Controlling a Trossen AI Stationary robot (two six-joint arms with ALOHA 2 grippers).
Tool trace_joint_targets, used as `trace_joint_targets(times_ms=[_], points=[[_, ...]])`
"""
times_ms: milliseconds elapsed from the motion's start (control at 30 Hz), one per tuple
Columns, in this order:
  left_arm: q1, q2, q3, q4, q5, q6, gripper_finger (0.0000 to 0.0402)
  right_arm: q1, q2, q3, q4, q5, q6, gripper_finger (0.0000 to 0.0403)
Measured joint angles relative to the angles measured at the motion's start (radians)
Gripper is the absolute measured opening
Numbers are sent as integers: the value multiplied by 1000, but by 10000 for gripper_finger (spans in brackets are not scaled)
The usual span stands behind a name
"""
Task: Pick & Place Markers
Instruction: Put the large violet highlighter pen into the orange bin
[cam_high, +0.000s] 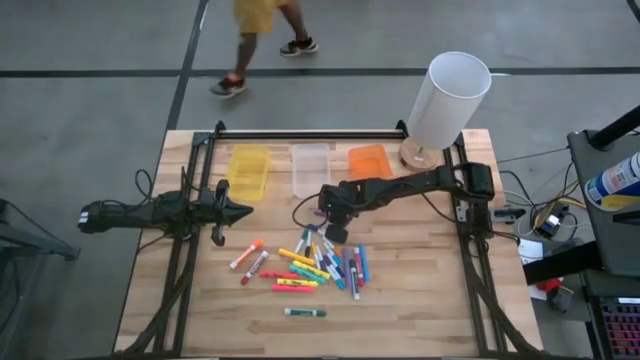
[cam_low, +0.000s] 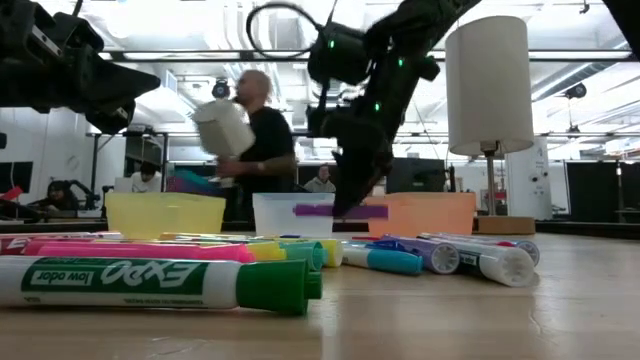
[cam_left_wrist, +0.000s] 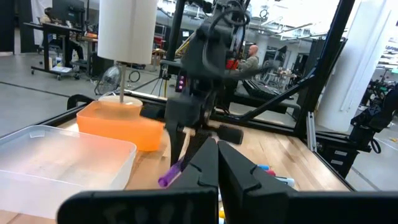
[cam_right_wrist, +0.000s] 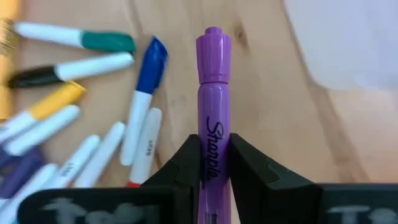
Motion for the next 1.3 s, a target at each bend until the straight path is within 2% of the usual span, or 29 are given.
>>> trace_joint_targets(times_ms=[133,333,500,633,800,1300], points=[[0,2,0,-5,1,0,0,0,-68,0,-46,12,26,54],[0,13,0,-9,3,0,0,-7,-179,-1,-173,134,42,54],[0,14,0,-9,3,0,0,-30,-243,-3,-220,169,60,54],[0,14,0,-11,2,0,0,-53,-256,-8,-249,178,60,54],[0,15,0,-12,2,0,0,-103,-260,-20,-308,248,59,54],[0,15,0,-13,-1,0,0,-287,-260,-113,-286,246,49,54]])
